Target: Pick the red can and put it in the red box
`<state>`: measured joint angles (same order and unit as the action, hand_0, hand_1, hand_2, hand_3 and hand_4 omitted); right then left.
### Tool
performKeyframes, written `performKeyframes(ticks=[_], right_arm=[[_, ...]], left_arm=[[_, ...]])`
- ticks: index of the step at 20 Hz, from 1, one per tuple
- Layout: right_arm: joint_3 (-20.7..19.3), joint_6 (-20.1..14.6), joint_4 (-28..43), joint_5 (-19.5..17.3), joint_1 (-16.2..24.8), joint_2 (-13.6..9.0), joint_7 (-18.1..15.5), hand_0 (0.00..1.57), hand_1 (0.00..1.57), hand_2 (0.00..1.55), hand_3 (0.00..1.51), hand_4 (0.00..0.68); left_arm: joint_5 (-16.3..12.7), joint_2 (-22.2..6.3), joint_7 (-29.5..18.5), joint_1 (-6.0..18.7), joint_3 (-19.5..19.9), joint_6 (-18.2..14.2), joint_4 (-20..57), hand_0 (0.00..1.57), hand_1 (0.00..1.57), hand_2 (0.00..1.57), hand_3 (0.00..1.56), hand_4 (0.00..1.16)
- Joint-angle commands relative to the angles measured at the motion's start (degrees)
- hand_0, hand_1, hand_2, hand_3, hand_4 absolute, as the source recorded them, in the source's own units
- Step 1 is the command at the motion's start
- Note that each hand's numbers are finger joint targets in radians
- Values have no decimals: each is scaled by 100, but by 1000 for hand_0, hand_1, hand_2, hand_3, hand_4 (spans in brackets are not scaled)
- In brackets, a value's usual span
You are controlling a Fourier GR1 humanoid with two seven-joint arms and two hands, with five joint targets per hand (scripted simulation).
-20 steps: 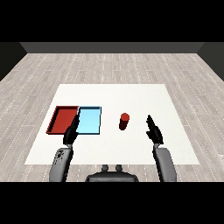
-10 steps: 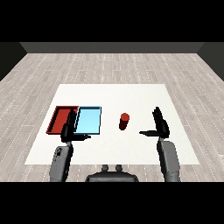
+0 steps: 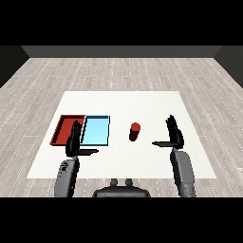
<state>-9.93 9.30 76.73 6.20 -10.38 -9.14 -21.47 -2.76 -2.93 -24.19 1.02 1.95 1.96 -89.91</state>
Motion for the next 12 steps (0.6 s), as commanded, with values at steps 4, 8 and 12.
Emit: performKeyframes(ticks=[4,8,12], right_arm=[[17,180,-45,160,89,16,16,0,0,0,0,0],[144,45,-350,115,-284,155,198,0,0,0,0,0],[-10,143,-1271,138,-912,22,5,0,0,0,0,0]], left_arm=[[-137,46,52,-53,-14,118,-151,0,0,0,0,0],[-263,-50,284,-100,61,209,-384,0,0,0,0,0],[-247,-79,-143,-6,226,221,-15,0,0,0,0,0]])
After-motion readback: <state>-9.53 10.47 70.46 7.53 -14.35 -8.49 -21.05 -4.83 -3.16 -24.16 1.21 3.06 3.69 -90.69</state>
